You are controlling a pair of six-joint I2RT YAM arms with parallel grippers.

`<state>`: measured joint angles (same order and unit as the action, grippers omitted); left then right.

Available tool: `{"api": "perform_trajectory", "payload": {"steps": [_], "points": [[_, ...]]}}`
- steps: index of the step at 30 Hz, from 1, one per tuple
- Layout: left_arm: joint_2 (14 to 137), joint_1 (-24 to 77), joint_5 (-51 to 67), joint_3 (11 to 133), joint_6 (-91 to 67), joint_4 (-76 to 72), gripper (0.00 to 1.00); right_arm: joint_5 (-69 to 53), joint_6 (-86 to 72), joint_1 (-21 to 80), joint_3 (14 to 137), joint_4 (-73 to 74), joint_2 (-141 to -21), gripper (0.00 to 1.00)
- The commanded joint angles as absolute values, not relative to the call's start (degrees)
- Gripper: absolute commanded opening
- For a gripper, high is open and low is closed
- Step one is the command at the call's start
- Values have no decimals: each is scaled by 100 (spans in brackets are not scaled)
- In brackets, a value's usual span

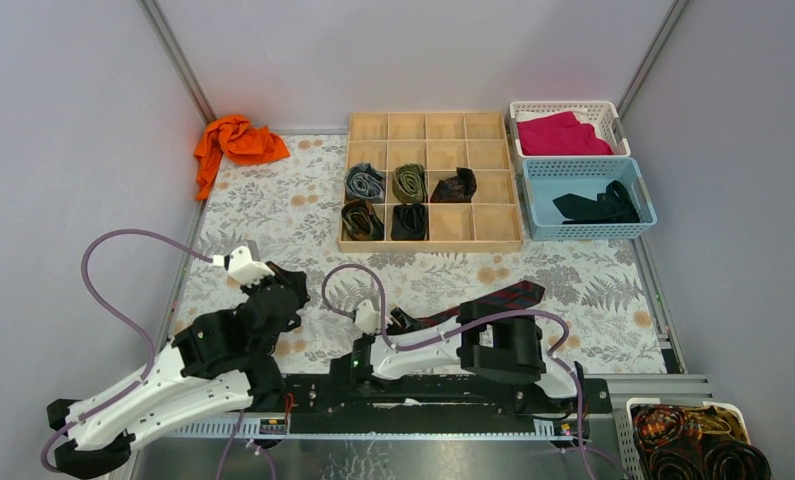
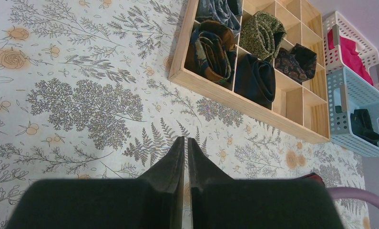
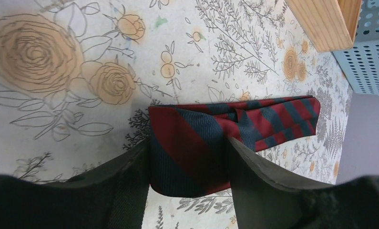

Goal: Roll the ties
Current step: Roll the tie at the center of the board.

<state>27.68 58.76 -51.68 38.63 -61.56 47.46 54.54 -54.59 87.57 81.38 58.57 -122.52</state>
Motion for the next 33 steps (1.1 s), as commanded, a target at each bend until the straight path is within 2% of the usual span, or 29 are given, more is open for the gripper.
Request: {"api": "perform_trajectory", "payload": {"steps": [1, 8, 14, 23, 28, 33], "points": [[2863, 5875, -5343, 3984, -6043, 4648, 10, 4881, -5704, 8593, 7817, 5574, -12172, 60], [2843, 5876, -5478, 4089, -6132, 4687, 3, 4875, -5474, 8382, 7448, 5010, -11986, 42], [2759, 5877, -5911, 4374, -6727, 5393, 0, 4916, -4905, 8280, 7265, 4263, -11645, 33], [2537, 5880, -6270, 4674, -6738, 5842, 0, 3827, -3963, 8218, 6848, 2177, -10479, 31], [2578, 5873, -6283, 4737, -6594, 5810, 0, 2790, -4106, 8024, 6347, 1219, -9943, 30], [2723, 5879, -6032, 4578, -5980, 5085, 0, 1772, -4574, 7560, 5437, 133, -9468, 29]]}}
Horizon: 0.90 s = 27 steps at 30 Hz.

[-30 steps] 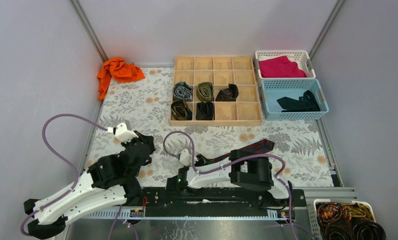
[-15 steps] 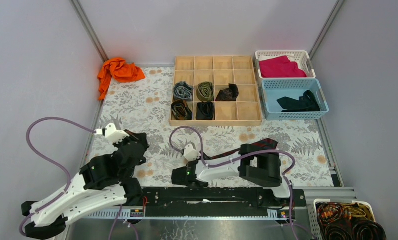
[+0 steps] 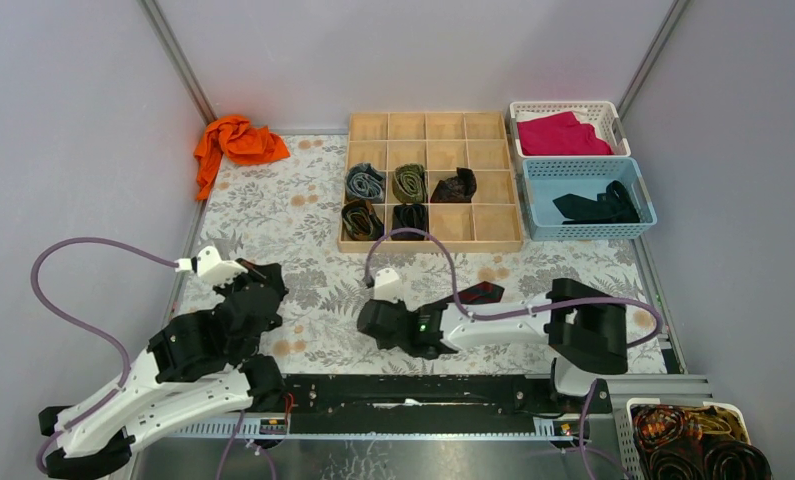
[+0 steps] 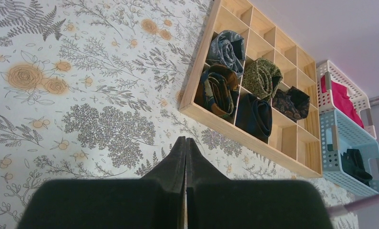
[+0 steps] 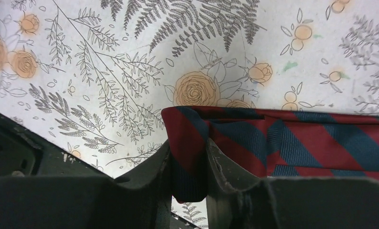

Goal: Roll the ties
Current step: Roll the tie at the center of the board.

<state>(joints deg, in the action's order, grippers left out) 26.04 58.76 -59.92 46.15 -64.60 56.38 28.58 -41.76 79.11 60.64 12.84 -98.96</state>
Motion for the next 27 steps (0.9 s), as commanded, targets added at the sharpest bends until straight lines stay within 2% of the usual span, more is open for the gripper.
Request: {"api": "perform_trajectory", "payload": {"steps": [1, 9, 16, 27], "points": [[2793, 5874, -5981, 4546, -5899, 4948, 0, 1576, -4682, 7457, 5218, -164, -9369, 29], [3463, 5880, -5567, 4491, -5351, 3887, 0, 895, -5334, 6937, 3468, -2160, -8325, 29], [4208, 5879, -5274, 4561, -5009, 3038, 0, 655, -5602, 6614, 2699, -2539, -7604, 29], [5188, 5880, -4831, 4660, -4722, 2149, 0, -251, -6080, 5730, 1595, -3677, -7142, 29]]}}
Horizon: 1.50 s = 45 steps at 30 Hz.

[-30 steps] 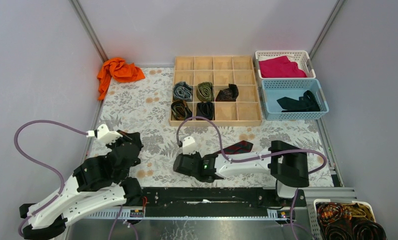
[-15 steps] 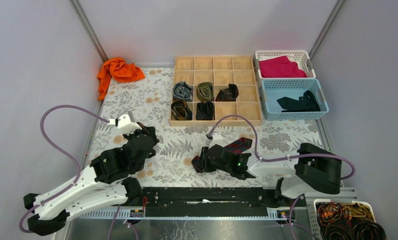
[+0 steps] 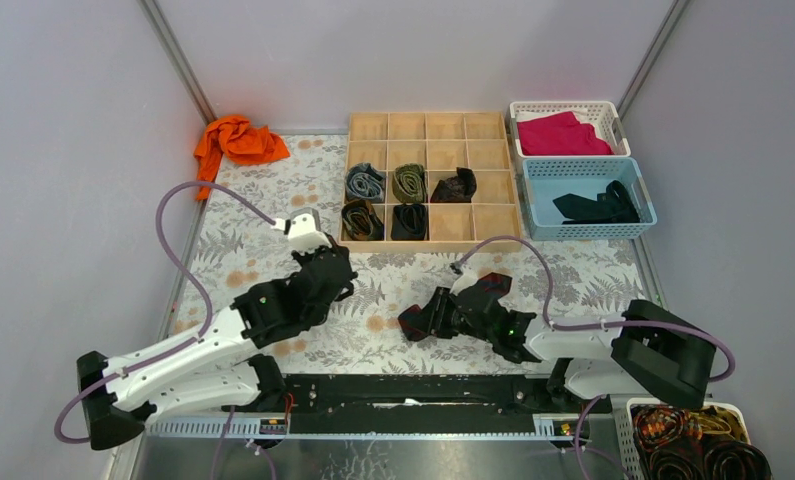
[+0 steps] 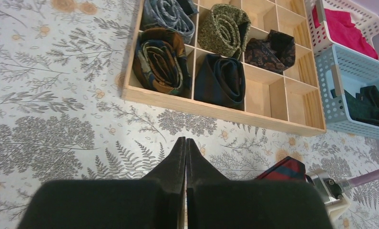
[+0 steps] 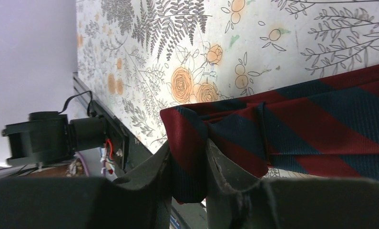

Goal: Roll the ties
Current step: Roll the tie at the center of the board.

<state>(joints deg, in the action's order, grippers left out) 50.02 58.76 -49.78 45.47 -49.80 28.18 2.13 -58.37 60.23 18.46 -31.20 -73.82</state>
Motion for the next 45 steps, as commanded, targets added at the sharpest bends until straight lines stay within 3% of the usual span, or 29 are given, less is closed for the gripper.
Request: {"api": "perform_trajectory", "payload": {"steps": [1, 8, 14, 31, 37, 41, 45], "points": [[5254, 5880, -4803, 4691, -4708, 2113, 0, -360, -6098, 5614, 1531, -3730, -7089, 29], [5548, 5875, -4704, 4815, -4581, 1891, 0, -1199, -6424, 5021, 1252, -4207, -6937, 28], [5634, 5878, -4668, 4828, -4553, 1822, 0, -1937, -6884, 4946, 1332, -5151, -7539, 28], [5539, 5878, -4626, 4654, -4484, 1788, 0, -1716, -7394, 4850, 544, -7336, -9007, 28], [5716, 5874, -4515, 4644, -4450, 1615, 0, -1400, -7029, 4803, 496, -6542, -8625, 34], [5779, 5879, -4480, 4626, -4398, 1502, 0, -1153, -6368, 4804, 845, -4856, -7862, 46], [5877, 5873, -4435, 4623, -4351, 1397, 0, -591, -5642, 4802, 1279, -3009, -6937, 52]]}}
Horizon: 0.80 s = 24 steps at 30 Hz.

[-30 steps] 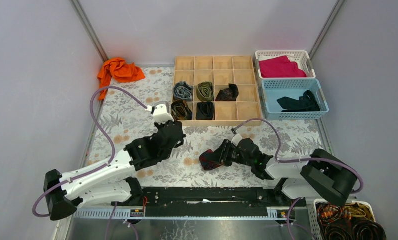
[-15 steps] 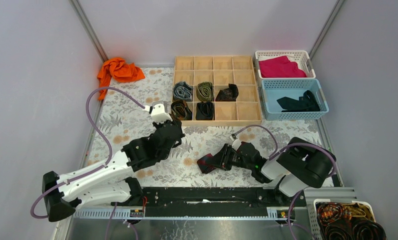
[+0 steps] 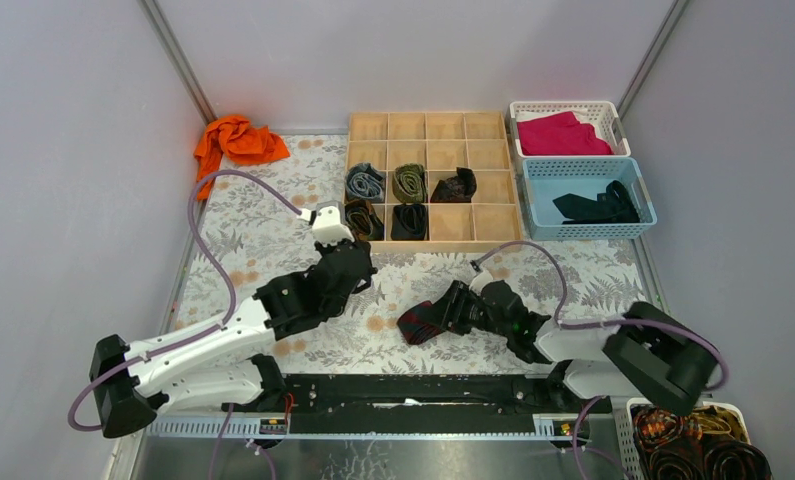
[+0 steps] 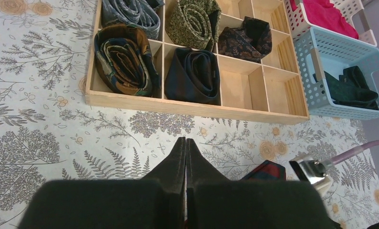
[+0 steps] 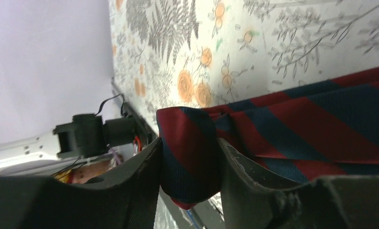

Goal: Roll the ties
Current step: Roll the tie at the center of the board.

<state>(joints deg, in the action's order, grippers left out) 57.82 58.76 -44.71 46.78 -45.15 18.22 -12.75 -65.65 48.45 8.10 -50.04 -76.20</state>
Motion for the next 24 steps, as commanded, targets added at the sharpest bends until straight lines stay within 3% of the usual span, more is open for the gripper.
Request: {"api": "perform_trajectory", "payload": {"steps": [1, 8, 19, 24], "points": [[5907, 5879, -4423, 4623, -4343, 1369, 0, -419, -5523, 4800, 1369, -2509, -6782, 52], [6195, 5874, -4321, 4684, -4298, 1230, 0, -35, -4835, 4800, 1956, -1023, -6721, 52], [6769, 5842, -4210, 4795, -4182, 1070, 0, -339, -4679, 4800, 1842, -1414, -7218, 54], [7305, 5744, -3761, 4723, -4280, 756, 0, 35, -4358, 4800, 2104, -514, -6598, 66]]}}
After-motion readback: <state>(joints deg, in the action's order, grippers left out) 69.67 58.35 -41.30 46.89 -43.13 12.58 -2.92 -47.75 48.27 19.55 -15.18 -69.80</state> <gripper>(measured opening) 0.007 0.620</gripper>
